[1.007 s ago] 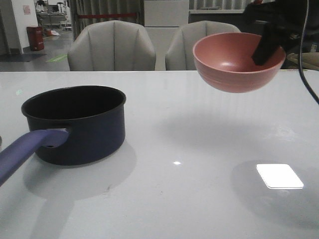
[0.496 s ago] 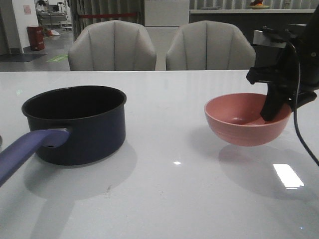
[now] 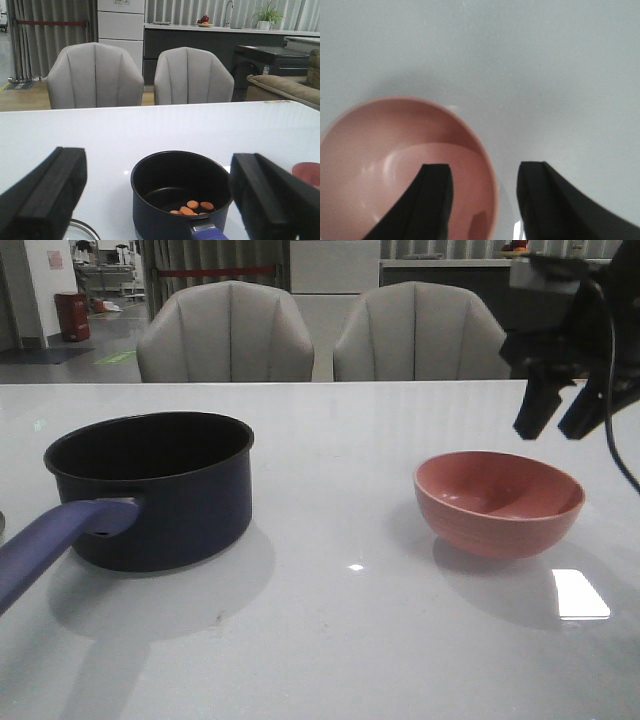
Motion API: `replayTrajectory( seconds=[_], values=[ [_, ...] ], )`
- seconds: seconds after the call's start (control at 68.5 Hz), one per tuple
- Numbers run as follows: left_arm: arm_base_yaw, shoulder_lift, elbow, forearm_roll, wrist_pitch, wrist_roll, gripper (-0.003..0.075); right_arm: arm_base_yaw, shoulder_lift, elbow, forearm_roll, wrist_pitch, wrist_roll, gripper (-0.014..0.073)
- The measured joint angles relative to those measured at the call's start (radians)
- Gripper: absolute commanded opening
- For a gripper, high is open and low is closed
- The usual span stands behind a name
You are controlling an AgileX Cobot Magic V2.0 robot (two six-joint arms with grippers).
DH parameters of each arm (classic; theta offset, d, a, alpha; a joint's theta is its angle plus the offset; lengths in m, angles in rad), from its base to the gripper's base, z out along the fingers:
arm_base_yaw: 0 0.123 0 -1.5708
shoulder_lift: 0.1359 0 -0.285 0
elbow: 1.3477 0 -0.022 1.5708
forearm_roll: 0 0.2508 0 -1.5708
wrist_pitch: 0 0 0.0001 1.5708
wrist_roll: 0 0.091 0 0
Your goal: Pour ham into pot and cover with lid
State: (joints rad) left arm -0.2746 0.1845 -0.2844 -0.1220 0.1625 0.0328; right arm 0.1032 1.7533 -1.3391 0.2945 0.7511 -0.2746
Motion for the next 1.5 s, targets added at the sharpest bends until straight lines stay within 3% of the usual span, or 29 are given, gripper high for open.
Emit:
replayTrajectory(
  seconds=[0.248, 0.628, 1.168, 1.255, 1.357, 1.43, 1.503],
  values=[
    [0.0, 0.0, 0.0, 0.0, 0.0, 0.0, 0.0625, 0.011, -0.276, 0.067, -0.002, -0.085, -0.006, 0.0419],
    [0.0, 0.0, 0.0, 0.0, 0.0, 0.0, 0.0625, 0.125, -0.782, 0.487, -0.002, -0.436, -0.01, 0.0419],
    [0.0, 0.0, 0.0, 0.0, 0.0, 0.0, 0.0625, 0.131, -1.5, 1.032, 0.003, -0.492, -0.01, 0.0416],
    [0.0, 0.0, 0.0, 0.0, 0.001, 0.0, 0.0625, 0.131, -1.543, 1.105, 0.003, -0.492, -0.01, 0.0347],
    [0.0, 0.0, 0.0, 0.0, 0.008, 0.0, 0.0625, 0.131, -1.554, 1.148, 0.003, -0.492, -0.01, 0.0109],
    [0.0, 0.0, 0.0, 0.0, 0.015, 0.0, 0.0625, 0.131, -1.555, 1.154, 0.003, -0.493, -0.01, 0.0169],
    [0.0, 0.0, 0.0, 0.0, 0.038, 0.0, 0.0625, 0.131, -1.555, 1.154, 0.003, -0.496, -0.01, 0.0167]
  ],
)
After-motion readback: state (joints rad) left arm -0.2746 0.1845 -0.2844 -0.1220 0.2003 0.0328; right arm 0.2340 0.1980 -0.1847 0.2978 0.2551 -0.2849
